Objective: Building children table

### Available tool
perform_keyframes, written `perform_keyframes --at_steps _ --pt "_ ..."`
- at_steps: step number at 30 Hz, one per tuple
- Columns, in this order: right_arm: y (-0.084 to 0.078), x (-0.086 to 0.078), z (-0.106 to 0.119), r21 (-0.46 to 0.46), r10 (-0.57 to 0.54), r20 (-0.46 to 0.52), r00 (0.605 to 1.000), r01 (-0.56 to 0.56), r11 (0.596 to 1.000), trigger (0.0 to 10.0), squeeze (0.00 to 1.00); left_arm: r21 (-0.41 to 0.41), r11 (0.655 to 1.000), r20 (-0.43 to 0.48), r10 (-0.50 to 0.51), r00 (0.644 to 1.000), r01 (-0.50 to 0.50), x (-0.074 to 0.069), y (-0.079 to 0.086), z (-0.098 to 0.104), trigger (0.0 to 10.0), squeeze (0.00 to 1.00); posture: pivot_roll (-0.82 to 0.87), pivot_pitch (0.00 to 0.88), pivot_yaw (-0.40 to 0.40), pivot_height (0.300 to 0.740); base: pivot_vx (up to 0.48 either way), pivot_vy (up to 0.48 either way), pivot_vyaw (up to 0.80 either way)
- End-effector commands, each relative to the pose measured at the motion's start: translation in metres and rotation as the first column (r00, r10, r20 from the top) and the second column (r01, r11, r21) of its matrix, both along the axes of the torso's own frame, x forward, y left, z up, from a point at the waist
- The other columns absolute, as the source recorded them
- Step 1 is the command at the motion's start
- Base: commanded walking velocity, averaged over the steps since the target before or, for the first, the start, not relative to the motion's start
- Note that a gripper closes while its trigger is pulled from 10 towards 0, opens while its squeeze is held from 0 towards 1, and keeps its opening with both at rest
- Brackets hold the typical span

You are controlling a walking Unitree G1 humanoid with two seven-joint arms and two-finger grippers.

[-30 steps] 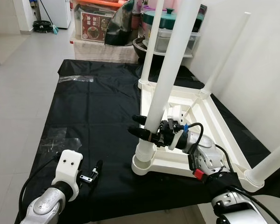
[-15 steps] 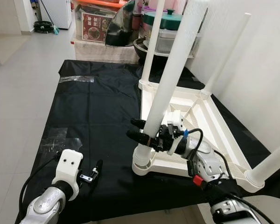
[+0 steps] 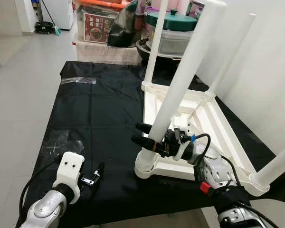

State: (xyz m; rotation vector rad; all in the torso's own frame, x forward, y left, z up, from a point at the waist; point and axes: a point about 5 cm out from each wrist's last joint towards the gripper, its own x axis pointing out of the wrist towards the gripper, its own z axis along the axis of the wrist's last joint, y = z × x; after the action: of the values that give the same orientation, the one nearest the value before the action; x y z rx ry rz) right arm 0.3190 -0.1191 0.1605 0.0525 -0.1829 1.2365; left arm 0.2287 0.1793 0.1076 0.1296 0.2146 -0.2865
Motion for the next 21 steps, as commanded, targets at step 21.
perform_keyframes --at_steps 21 --pt "-0.022 0.006 -0.018 -0.087 -0.11 -0.081 0.991 0.103 0.991 0.0 0.0 -0.008 1.0 -0.015 -0.002 1.0 0.002 -0.001 -0.003 -0.005 10.0 0.0 0.11 0.0 -0.152 0.74 0.0 0.0 0.0"
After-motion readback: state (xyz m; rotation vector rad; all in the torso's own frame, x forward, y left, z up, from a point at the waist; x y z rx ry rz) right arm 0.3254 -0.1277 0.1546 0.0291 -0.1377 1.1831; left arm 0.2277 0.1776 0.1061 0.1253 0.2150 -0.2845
